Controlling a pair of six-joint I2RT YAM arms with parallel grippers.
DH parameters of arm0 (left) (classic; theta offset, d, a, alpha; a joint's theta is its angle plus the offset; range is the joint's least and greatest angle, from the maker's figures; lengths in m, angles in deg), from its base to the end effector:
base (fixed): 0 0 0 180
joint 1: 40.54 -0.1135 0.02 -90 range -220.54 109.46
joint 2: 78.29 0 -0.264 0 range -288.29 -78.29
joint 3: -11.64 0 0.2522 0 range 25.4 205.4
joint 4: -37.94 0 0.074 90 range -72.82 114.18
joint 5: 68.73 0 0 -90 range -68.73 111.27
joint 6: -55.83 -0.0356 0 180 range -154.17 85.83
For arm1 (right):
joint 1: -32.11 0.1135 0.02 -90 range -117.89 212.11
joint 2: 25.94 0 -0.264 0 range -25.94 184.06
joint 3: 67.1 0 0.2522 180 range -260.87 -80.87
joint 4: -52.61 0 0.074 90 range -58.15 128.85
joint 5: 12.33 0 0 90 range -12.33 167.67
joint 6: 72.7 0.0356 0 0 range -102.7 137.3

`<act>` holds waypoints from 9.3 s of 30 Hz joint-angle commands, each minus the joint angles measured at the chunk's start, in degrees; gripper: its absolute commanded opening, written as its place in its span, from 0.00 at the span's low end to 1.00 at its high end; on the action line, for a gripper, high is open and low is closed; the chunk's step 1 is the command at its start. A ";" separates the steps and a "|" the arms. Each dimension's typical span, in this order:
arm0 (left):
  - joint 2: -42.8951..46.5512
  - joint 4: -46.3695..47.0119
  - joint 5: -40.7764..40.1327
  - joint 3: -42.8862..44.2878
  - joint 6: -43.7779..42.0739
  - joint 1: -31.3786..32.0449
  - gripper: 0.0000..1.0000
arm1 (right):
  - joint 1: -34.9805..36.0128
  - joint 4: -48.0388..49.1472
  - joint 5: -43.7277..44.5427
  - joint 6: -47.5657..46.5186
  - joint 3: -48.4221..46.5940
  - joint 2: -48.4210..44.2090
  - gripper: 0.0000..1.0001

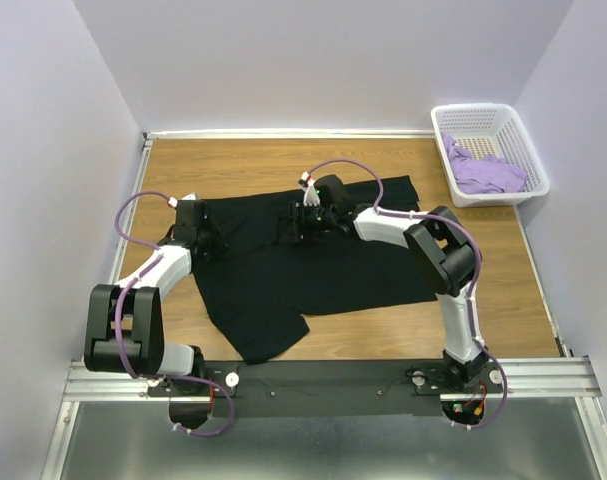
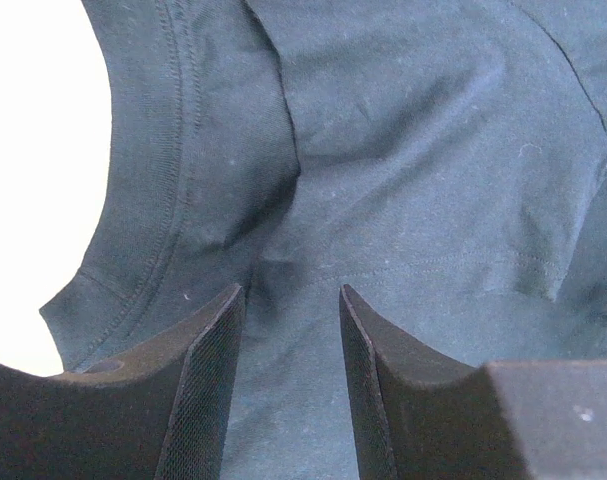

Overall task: Fold and stack the t-shirts
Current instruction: Fold the tshirt

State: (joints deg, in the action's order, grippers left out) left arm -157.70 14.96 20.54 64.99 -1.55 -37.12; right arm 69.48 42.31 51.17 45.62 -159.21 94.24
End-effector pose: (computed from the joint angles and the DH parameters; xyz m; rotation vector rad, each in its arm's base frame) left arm 0.2694 -0.0156 0.1794 -0.6219 2.3643 -0.2676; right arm 0.3545 0.2908 0.1573 -0.4605 2.3639 1.1012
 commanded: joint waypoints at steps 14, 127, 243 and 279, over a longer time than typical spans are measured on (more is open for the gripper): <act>-1.88 -0.89 -2.52 -1.19 0.69 1.94 0.47 | 1.22 6.82 -5.49 9.13 -2.51 5.94 0.50; 7.45 -7.76 -4.62 8.73 5.97 -1.56 0.64 | -16.94 -5.04 -2.77 -0.36 -1.99 -3.19 0.63; 4.09 -3.09 -16.76 8.66 -6.17 2.73 0.63 | -8.10 -22.01 19.12 -47.92 -16.75 7.88 0.29; 4.18 -3.00 -16.32 8.66 -6.34 2.73 0.63 | -8.18 -25.96 16.13 -47.13 -14.73 1.90 0.01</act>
State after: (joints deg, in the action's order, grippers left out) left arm -153.25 10.85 4.96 72.99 -7.41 -34.41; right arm 60.93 18.68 68.96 -2.14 -174.97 97.67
